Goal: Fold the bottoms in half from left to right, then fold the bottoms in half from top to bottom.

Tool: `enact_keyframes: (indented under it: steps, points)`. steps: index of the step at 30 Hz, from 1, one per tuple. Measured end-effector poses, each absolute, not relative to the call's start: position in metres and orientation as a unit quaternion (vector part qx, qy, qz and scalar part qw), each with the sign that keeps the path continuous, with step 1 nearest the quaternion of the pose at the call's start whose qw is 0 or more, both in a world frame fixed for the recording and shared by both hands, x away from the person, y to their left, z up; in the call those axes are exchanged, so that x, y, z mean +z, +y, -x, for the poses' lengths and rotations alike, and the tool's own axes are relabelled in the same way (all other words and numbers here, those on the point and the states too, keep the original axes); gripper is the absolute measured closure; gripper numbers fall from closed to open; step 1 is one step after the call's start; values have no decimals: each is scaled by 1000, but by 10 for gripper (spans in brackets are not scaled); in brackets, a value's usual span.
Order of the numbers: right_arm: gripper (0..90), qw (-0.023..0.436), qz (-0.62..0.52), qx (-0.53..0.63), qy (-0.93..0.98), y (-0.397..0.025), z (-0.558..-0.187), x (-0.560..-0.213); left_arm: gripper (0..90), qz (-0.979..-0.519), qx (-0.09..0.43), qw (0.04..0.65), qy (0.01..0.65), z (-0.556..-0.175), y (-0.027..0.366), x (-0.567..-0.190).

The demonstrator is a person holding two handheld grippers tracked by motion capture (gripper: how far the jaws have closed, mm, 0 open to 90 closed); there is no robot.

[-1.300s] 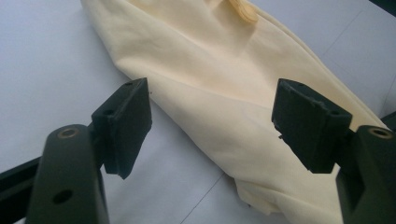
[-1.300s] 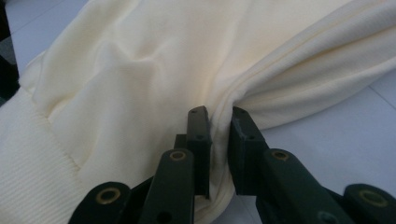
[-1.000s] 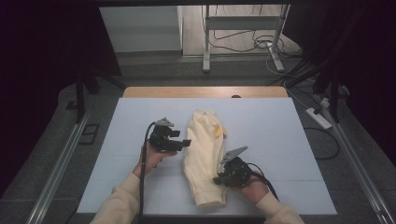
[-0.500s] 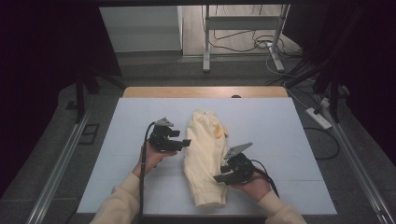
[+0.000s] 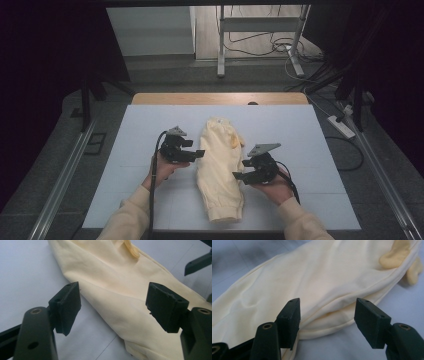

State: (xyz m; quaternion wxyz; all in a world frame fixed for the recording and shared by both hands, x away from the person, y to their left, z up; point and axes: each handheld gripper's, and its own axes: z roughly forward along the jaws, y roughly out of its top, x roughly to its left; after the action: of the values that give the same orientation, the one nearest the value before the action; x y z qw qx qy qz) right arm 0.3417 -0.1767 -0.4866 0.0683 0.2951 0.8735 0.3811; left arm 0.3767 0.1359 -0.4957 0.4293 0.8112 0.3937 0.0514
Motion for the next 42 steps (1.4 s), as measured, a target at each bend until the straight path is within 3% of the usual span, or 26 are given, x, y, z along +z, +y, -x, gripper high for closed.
enact_keyframes:
  steps: [27, 42]
  points:
    - [373, 93, -308, 389, 863, -176, -368, -485, 276, -813, 50, 427, 393, -382, 135, -498]
    - [368, 84, -317, 392, 859, -164, -403, -483, 273, -817, 48, 420, 393, -409, 130, -498]
